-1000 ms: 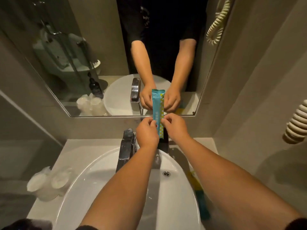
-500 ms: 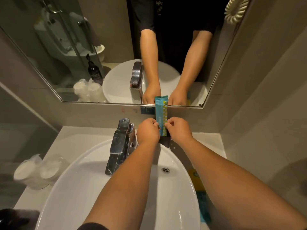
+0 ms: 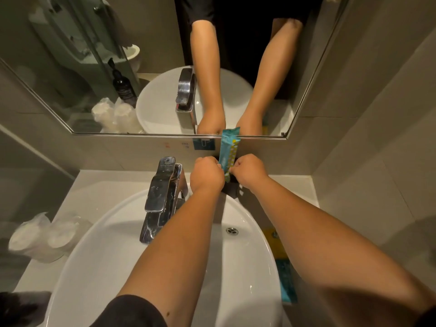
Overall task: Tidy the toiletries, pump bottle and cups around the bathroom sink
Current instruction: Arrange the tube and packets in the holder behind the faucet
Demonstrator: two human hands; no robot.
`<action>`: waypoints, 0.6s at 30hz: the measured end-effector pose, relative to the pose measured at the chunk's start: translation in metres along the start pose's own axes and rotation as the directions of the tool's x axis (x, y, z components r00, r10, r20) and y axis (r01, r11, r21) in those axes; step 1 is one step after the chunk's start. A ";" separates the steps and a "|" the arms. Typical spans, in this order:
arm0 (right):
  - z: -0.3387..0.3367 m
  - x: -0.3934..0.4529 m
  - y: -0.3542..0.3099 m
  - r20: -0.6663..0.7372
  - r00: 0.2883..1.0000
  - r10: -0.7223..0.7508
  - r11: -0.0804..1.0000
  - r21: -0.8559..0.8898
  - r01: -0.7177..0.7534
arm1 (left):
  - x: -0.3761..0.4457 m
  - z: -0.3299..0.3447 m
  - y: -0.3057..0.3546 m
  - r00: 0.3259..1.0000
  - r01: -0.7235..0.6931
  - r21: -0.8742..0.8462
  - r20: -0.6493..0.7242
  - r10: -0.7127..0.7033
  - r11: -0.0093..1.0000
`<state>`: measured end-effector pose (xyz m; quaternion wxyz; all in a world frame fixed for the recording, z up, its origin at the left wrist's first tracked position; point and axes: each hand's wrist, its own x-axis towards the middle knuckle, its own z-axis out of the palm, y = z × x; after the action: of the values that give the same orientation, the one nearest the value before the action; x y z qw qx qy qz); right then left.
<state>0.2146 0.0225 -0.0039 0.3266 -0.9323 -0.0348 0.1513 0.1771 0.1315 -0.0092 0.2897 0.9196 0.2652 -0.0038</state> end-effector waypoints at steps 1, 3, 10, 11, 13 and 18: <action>0.000 0.000 -0.001 0.000 1.000 0.008 1.000 0.011 -0.008 | 0.001 0.001 -0.001 1.000 -0.001 -0.004 -0.006 0.001 1.000; 0.001 0.001 -0.001 0.000 1.000 0.020 0.999 0.034 -0.020 | 0.002 0.003 -0.003 1.000 -0.005 -0.005 -0.010 0.004 1.000; -0.005 -0.002 0.004 0.060 0.998 0.029 0.993 0.110 -0.035 | 0.000 0.005 -0.007 1.000 -0.014 -0.020 0.002 0.014 1.000; -0.007 -0.002 0.004 0.078 0.996 0.033 0.994 0.106 -0.042 | -0.001 0.005 -0.007 1.000 -0.015 -0.011 0.011 0.015 1.000; -0.009 -0.003 0.003 0.110 0.993 0.053 0.994 0.092 -0.063 | -0.005 0.005 -0.007 0.999 -0.020 0.015 0.028 0.020 1.000; -0.008 -0.002 -0.002 0.103 0.991 0.083 0.995 0.045 -0.088 | -0.006 0.004 -0.008 0.998 -0.021 0.043 0.056 0.019 0.999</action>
<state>0.2147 0.0191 0.0035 0.3404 -0.9159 -0.0074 0.2127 0.1690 0.1319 -0.0159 0.2766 0.9279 0.2478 -0.0323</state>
